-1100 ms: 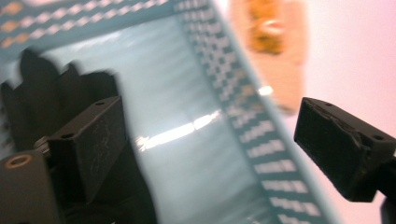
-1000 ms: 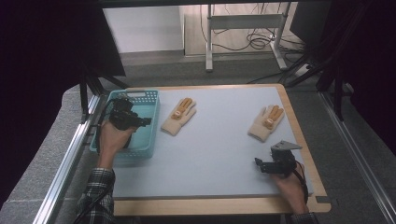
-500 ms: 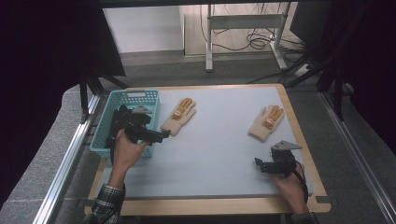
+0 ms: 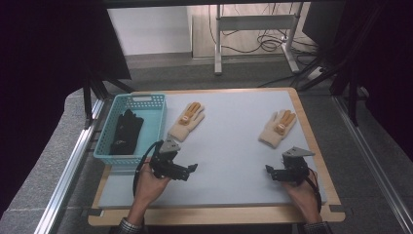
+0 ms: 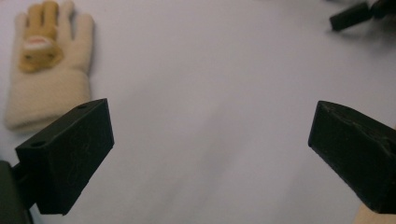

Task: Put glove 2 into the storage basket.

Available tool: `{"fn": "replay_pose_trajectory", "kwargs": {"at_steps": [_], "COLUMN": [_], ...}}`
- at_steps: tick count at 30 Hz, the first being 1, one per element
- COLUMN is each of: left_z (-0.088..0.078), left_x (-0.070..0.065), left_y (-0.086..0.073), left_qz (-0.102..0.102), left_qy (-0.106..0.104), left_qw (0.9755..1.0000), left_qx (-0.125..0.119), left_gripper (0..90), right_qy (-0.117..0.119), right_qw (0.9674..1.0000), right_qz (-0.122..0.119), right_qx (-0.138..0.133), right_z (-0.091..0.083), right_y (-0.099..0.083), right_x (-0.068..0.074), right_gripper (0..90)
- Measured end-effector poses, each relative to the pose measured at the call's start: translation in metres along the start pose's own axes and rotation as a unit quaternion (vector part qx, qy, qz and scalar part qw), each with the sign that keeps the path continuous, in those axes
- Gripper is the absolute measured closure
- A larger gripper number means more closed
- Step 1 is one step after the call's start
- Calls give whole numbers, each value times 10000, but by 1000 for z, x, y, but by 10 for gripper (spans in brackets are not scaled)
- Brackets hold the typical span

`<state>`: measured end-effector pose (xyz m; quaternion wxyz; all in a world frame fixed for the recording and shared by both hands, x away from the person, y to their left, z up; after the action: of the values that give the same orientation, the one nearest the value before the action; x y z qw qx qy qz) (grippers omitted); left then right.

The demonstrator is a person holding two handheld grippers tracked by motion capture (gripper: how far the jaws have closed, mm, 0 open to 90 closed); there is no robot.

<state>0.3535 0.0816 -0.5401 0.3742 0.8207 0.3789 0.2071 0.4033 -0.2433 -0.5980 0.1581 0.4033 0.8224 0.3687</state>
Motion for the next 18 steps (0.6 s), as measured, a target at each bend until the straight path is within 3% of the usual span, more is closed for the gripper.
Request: {"fn": "replay_pose_trajectory", "kwargs": {"at_steps": [5,10,16,18], "left_z": [16,26,28,28], "left_x": [-11,-9,5,8], "left_y": [-24,-50,-79,-83], "left_qz": [6,0,-306,-402], "left_qy": [52,256,433,396], "left_qw": [9999,9991,9973,9969], "left_qx": [102,346,508,543], "left_gripper": [6,6,8,8], "right_qy": [38,46,30,31], "right_qw": [10000,9999,9999,9999], "right_qz": [-45,-64,-70,-61], "right_qx": [41,68,88,87], "right_z": [1,1,1,1], "right_y": [0,-1,-1,-1], "right_x": [1,2,2,2], "right_gripper": [136,129,130,130]}}
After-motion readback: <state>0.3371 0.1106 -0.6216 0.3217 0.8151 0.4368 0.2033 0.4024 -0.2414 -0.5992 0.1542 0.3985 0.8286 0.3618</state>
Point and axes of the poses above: each handheld gripper's, and its own axes: z roughly forward along the jaws, y roughly out of its top, x roughly to its left, the point moved 10 cm from there along z, roughly forward along the jaws, and after that the axes turned 7 degrees about y, right-handed, at the moved point
